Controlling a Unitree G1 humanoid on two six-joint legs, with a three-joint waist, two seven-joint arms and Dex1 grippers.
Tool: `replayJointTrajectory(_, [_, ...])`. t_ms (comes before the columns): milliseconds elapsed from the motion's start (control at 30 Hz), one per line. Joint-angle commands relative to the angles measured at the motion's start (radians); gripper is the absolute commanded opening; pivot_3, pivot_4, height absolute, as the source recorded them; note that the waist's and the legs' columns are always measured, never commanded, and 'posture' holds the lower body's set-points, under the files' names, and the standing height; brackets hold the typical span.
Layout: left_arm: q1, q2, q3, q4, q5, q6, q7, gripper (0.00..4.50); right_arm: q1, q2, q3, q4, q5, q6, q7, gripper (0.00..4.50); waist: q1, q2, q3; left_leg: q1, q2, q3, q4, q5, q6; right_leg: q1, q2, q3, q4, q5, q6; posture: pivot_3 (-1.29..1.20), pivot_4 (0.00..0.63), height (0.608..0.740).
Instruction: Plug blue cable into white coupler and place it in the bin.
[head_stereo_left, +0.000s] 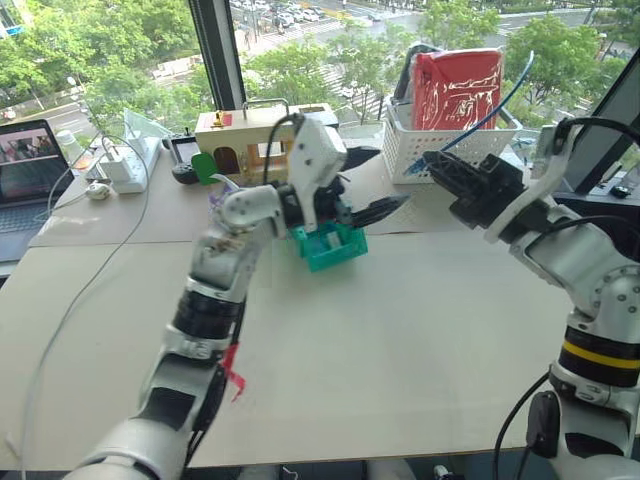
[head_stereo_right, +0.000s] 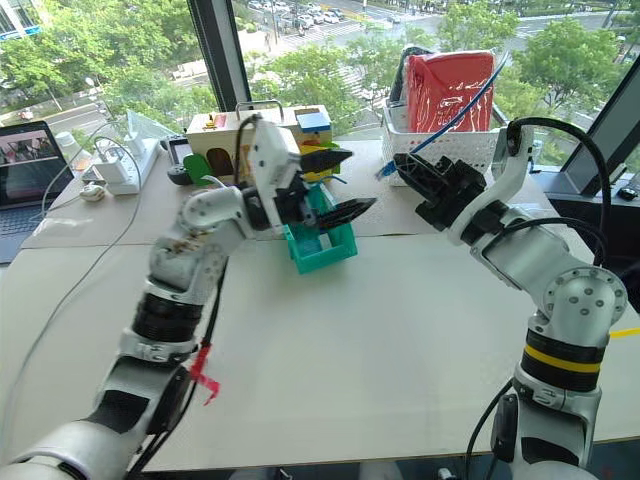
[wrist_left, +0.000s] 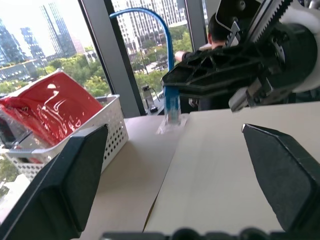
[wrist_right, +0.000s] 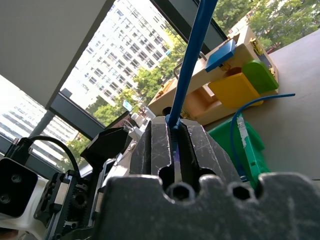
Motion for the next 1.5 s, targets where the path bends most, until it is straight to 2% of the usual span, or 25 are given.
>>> replayJointTrajectory(33, [0.014, -0.024, 0.0, -0.037, 0.01, -0.043, 0.041, 4.48, -0.008, 0.0, -0.028, -0.027, 0.009, -0.006, 0.009, 0.0, 0.001, 0.0, 0.0, 0.0, 0.0, 0.0, 0.0, 0.0, 0.0, 0.0, 0.0, 0.0, 0.0, 0.0, 0.0, 0.0, 0.15, 0.74])
replayJointTrajectory(233, [-0.058, -0.103, -0.083, 0.004, 0.075, -0.089, 0.147, 4.48, -0.023, 0.009, -0.023, -0.014, -0.011, -0.012, 0.016, 0.0, 0.004, 0.0, 0.0, 0.0, 0.0, 0.0, 0.0, 0.0, 0.0, 0.001, 0.0, 0.0, 0.0, 0.0, 0.0, 0.0, 0.15, 0.74])
replayJointTrajectory(333, [-0.086, -0.124, -0.116, 0.037, 0.104, -0.126, 0.166, 3.74, -0.021, 0.008, -0.031, -0.015, -0.015, -0.012, 0.015, 0.0, 0.004, 0.0, 0.0, 0.0, 0.0, 0.0, 0.0, 0.0, 0.0, 0.001, 0.0, 0.0, 0.0, 0.0, 0.0, 0.0, 0.15, 0.74])
replayJointTrajectory(567, [-0.123, -0.116, -0.169, 0.123, 0.141, -0.19, 0.134, 1.26, -0.018, 0.002, -0.044, -0.023, -0.019, -0.013, 0.005, 0.0, 0.0, 0.0, 0.0, 0.001, 0.0, 0.0, 0.0, 0.0, 0.0, 0.001, 0.0, 0.0, 0.0, 0.0, 0.0, 0.0, 0.15, 0.74])
replayJointTrajectory(667, [-0.138, -0.112, -0.176, 0.143, 0.142, -0.206, 0.122, 0.49, -0.013, 0.0, -0.05, -0.028, -0.018, -0.014, 0.001, 0.0, 0.001, 0.0, 0.0, 0.001, 0.0, 0.0, 0.0, 0.0, 0.0, 0.001, 0.0, 0.0, 0.0, 0.0, 0.0, 0.0, 0.15, 0.74])
replayJointTrajectory(867, [-0.254, -0.153, -0.209, 0.138, 0.092, -0.173, 0.113, 0.5, 0.003, 0.003, -0.066, -0.055, -0.013, -0.023, -0.017, 0.0, 0.003, 0.0, 0.0, 0.0, 0.0, 0.0, 0.0, 0.0, 0.0, 0.001, 0.0, 0.0, 0.0, 0.0, 0.0, 0.0, 0.15, 0.74])
replayJointTrajectory(1000, [-0.351, -0.164, -0.28, 0.185, 0.121, -0.21, 0.046, 0.5, 0.013, 0.006, -0.08, -0.076, -0.005, -0.029, -0.028, 0.0, 0.005, 0.0, 0.0, 0.0, 0.0, 0.0, 0.001, 0.0, 0.0, 0.001, 0.0, 0.0, 0.0, 0.0, 0.0, 0.0, 0.15, 0.74])
replayJointTrajectory(1100, [-0.502, -0.189, -0.395, 0.275, 0.168, -0.274, -0.072, 0.5, 0.035, 0.005, -0.094, -0.104, 0.003, -0.035, -0.047, 0.0, 0.006, 0.0, 0.0, 0.0, -0.001, 0.0, 0.001, 0.0, 0.0, 0.001, 0.0, 0.0, 0.0, 0.0, 0.0, 0.0, 0.15, 0.74])
replayJointTrajectory(1300, [-0.71, -0.252, -0.561, 0.5, 0.247, -0.472, -0.317, 0.5, 0.089, -0.012, -0.136, -0.169, 0.033, -0.052, -0.107, 0.0, 0.002, 0.0, 0.0, 0.0, -0.001, 0.0, 0.001, 0.0, 0.0, 0.001, 0.0, 0.0, -0.001, 0.0, 0.0, 0.0, 0.15, 0.74])
replayJointTrajectory(1500, [-0.881, -0.269, -0.719, 0.756, 0.275, -0.672, -0.364, 0.5, 0.162, -0.042, -0.176, -0.245, 0.095, -0.079, -0.186, 0.0, 0.0, 0.0, 0.0, -0.001, -0.001, 0.0, 0.001, 0.0, 0.001, 0.001, 0.0, 0.0, -0.001, 0.0, 0.0, 0.0, 0.15, 0.74])
